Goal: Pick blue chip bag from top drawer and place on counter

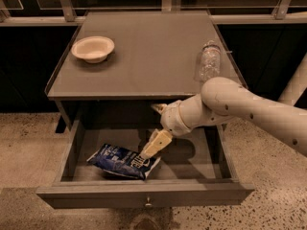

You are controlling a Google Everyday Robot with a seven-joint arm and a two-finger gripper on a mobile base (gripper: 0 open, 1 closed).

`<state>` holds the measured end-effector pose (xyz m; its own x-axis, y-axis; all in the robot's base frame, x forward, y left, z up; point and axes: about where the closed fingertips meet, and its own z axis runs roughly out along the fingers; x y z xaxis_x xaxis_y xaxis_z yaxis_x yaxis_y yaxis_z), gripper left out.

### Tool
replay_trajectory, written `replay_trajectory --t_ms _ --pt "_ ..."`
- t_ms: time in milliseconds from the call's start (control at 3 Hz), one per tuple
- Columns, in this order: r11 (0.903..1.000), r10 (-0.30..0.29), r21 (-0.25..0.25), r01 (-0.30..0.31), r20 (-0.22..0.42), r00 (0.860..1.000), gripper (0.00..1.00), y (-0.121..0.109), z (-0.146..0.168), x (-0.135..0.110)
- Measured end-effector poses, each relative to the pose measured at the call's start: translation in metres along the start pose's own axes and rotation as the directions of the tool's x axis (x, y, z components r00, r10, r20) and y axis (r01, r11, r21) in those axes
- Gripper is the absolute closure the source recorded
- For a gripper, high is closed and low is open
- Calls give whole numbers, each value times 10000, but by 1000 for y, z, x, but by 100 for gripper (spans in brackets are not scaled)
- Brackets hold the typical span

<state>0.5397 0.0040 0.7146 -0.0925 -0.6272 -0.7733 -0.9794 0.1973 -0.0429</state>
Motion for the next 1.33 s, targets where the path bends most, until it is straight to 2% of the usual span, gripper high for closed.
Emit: replay_trajectory --t_ms 333,667,1000,1333 --pt "9999 31 134 -31 6 10000 0 2 -1 0" --pt "9982 568 -233 -555 589 9966 0 13 20 3" --pt "9822 1220 -1591 -997 1369 9830 0 32 63 -9" --pt "9648 1479 -2415 -1044 1696 9744 0 41 86 -20"
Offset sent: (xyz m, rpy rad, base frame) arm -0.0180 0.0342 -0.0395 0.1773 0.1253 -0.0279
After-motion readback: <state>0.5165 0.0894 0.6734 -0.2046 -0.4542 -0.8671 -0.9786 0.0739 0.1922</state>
